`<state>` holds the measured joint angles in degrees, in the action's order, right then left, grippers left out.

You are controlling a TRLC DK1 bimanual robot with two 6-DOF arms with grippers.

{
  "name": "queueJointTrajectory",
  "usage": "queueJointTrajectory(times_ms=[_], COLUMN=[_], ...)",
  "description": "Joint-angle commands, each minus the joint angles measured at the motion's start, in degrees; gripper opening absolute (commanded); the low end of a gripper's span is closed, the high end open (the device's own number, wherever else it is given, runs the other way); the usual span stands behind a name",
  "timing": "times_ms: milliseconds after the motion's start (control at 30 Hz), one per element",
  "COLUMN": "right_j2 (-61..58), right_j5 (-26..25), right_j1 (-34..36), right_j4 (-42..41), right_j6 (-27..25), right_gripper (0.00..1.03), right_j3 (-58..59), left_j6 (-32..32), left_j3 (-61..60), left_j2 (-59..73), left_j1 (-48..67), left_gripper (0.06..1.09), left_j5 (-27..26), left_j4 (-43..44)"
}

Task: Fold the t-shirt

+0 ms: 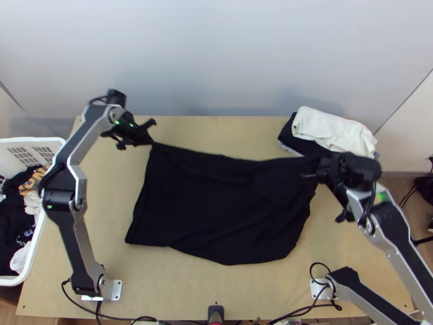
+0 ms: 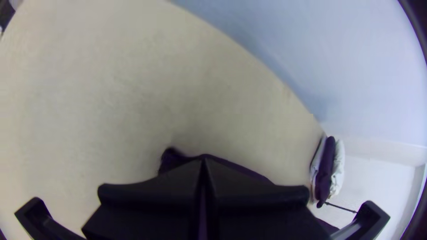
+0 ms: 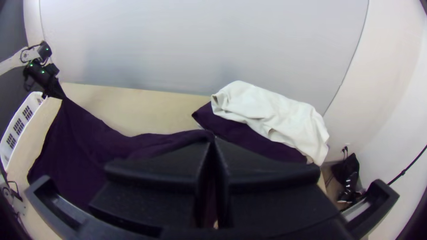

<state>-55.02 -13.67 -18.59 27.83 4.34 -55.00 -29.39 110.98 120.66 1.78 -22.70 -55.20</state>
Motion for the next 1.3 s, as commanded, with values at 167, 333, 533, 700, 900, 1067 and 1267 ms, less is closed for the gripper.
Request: queueJointTrajectory(times_ms=[167,333,533,700,900,1067,1267], right_j2=[-24.6,-36.7,-45.8,-37.1,-19.0,-0.3,9.7], right_j5=[0.0,0.0,-0.4,-0.3,-0.2,0.8,1.5], right_j1=[1.5,0.0,1.0,-1.4,-4.8,-6.5,-6.4], right_j4=[21.0,23.2,20.6,3.2,2.0,11.5,27.5], right_j6=[16.6,17.1,14.3,7.3,7.2,7.0,7.2], right_gripper=[0.03,0.03,0.03,0.03,0.03,0.03,0.03], right_j3=[-38.3,-56.8,-78.2,-77.9,-68.5,-58.2,-60.9], left_j6=[0.6,-0.7,-1.1,-0.8,1.6,4.2,5.7], left_j3=[10.7,18.0,19.5,19.0,14.6,6.4,-4.9], left_j2=[-13.3,-15.9,-22.9,-30.1,-41.9,-52.5,-66.1], left_j1=[-4.6,-6.2,-7.9,-10.7,-13.4,-15.8,-16.6], left_gripper=[0.1,0.1,0.1,0.1,0.1,0.1,0.1], left_j5=[8.5,13.2,18.3,21.5,22.3,22.3,22.3], left_j4=[-1.5,-1.7,5.8,10.6,12.1,11.0,9.4])
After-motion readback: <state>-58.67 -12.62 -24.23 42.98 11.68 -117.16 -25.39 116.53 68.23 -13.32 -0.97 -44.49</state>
